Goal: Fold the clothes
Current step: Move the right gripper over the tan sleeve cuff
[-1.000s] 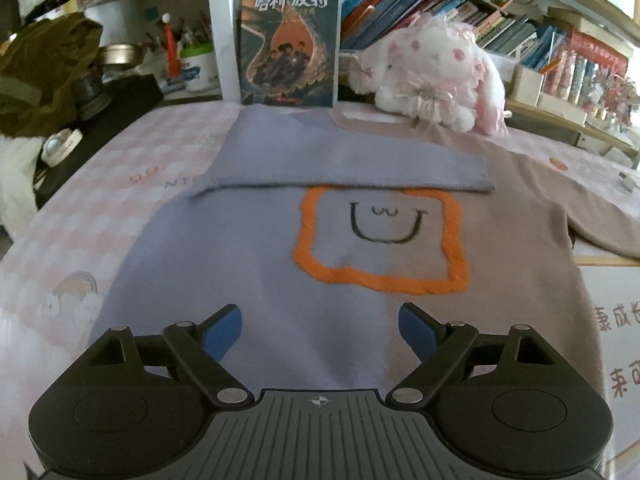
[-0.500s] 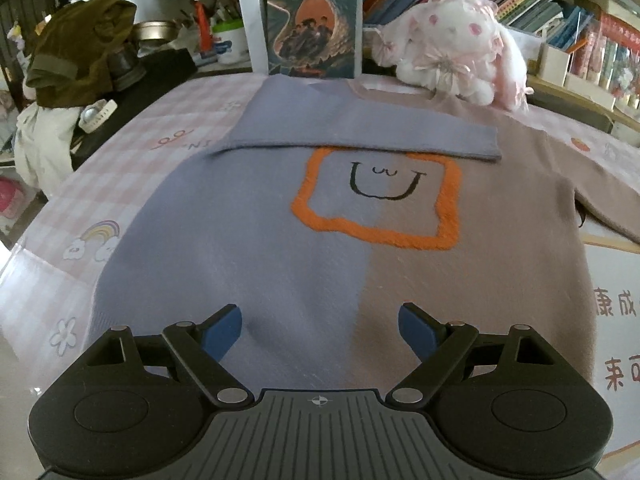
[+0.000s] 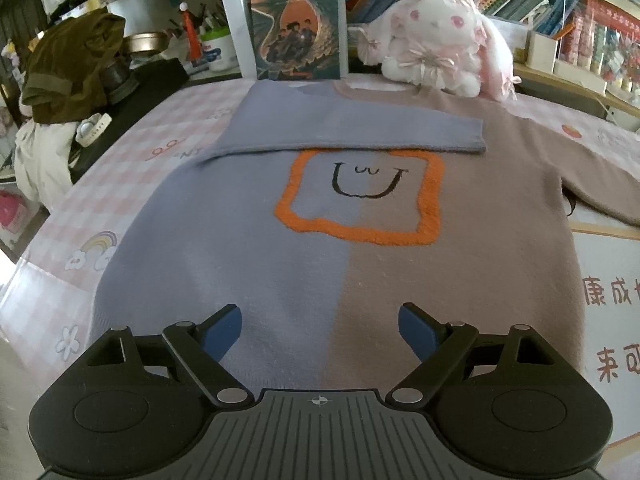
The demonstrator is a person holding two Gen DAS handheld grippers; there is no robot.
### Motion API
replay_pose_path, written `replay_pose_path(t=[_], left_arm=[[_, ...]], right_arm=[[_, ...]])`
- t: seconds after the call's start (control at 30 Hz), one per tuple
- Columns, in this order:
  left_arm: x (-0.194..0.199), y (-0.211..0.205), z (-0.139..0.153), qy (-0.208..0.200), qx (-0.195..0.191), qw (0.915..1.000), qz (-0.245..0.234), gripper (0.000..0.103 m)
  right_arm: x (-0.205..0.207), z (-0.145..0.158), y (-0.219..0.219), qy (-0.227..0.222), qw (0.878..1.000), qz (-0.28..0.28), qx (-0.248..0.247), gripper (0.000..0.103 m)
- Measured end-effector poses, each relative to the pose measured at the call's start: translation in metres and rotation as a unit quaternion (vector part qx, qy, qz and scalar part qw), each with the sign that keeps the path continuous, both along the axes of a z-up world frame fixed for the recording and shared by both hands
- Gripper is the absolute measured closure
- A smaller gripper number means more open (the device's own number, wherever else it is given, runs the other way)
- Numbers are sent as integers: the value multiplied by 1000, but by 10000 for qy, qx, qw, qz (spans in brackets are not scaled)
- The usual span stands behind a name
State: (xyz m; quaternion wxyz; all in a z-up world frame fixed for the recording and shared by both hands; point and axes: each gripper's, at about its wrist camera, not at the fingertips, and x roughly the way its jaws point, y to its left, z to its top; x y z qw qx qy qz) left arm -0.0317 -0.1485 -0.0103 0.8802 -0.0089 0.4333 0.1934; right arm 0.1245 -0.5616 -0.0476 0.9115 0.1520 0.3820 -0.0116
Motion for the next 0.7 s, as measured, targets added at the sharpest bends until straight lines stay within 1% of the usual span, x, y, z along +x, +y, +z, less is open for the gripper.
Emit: replay_pose_path(t=[0.07, 0.2, 0.33, 0.43, 0.5, 0.57, 0.7], left_arm=[[-1, 0, 0, 22, 3, 10000, 25, 15], [-1, 0, 0, 52, -14, 10000, 71, 15], [-2, -1, -1, 83, -31, 9999, 67, 15], [-2, -3, 0, 77, -21, 10000, 29, 15], [-2, -4, 0, 70, -7, 10000, 23, 15], [-3, -4, 0, 70, 1, 10000, 33, 15], [-5, -2, 0, 83, -9, 9999, 113, 15]], right_arm=[[3, -1, -1, -165, 9997, -29, 162, 15], [5, 0, -8, -194, 9956, -204, 896, 17], [6, -2, -10, -158, 9853, -222, 1688, 18], [5, -4, -2, -72, 9771, 10, 2125, 18], [4, -4, 5, -60, 9746, 109, 2237, 18], [5, -4, 8, -99, 9747, 118, 2229, 18], [8, -4, 3, -207, 9758, -96, 2176, 18]])
